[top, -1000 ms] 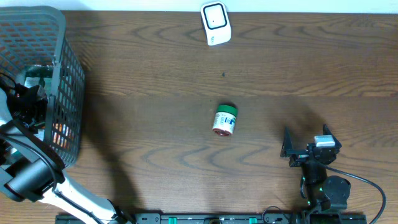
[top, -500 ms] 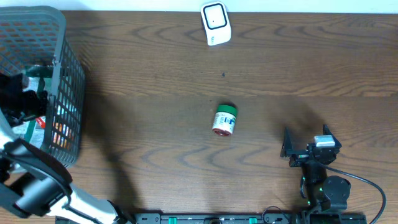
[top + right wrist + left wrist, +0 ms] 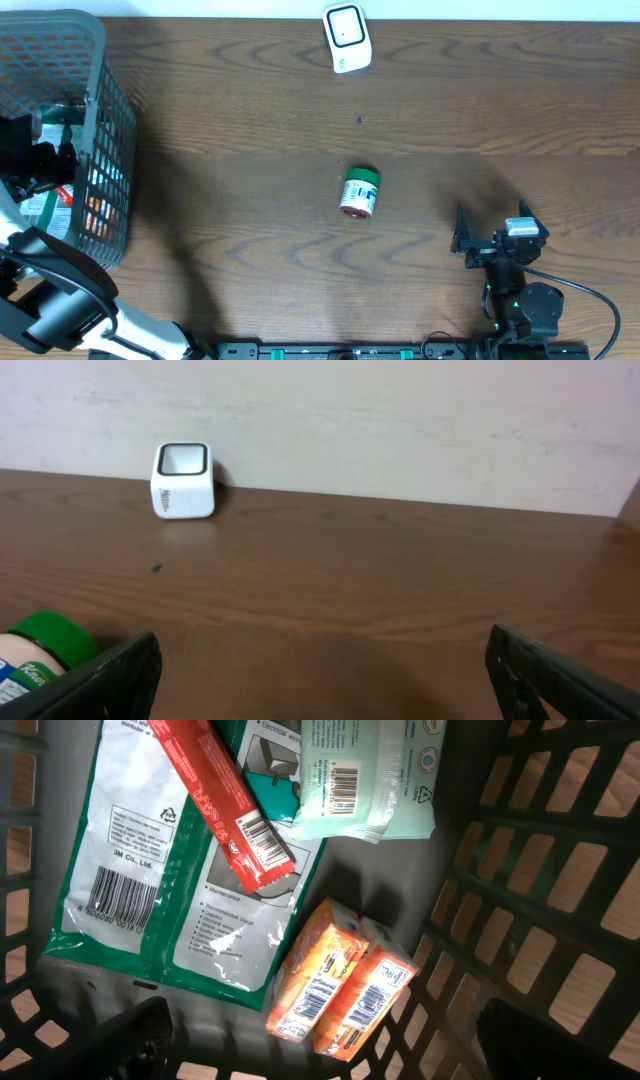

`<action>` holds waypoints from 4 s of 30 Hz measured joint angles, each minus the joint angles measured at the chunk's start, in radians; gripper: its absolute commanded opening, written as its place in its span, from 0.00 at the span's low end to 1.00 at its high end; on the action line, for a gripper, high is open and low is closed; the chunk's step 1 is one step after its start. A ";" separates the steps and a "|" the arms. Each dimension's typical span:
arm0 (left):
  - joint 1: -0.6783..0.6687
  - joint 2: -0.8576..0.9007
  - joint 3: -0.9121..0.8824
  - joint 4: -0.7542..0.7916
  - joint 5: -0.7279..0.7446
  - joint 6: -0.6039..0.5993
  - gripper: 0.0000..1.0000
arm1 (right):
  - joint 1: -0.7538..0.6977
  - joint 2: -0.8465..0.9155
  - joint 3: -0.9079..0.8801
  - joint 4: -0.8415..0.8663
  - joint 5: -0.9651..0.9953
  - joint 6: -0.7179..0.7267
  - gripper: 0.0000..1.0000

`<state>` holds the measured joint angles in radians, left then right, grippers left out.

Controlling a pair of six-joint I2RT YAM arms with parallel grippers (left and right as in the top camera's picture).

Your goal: Scan the item barcode

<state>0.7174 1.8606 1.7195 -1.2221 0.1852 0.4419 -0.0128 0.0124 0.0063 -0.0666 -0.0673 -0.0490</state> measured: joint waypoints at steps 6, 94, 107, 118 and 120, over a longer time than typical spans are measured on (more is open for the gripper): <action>0.000 0.000 0.000 0.000 0.000 0.000 0.98 | 0.000 0.000 0.000 0.000 0.000 0.000 0.99; 0.040 -0.074 -0.338 0.136 0.084 0.405 0.95 | 0.000 0.000 0.000 0.000 0.000 0.000 0.99; 0.040 -0.071 -0.439 0.251 0.082 0.404 0.94 | 0.000 0.000 0.000 0.000 0.000 0.000 0.99; 0.040 -0.071 -0.475 0.284 0.081 0.413 0.44 | 0.000 0.000 0.000 0.000 0.000 0.000 0.99; 0.040 -0.071 -0.475 0.288 0.082 0.415 0.41 | 0.000 0.000 0.000 0.000 0.000 0.000 0.99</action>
<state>0.7570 1.7897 1.2446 -0.9340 0.2676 0.8566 -0.0128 0.0124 0.0063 -0.0666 -0.0677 -0.0490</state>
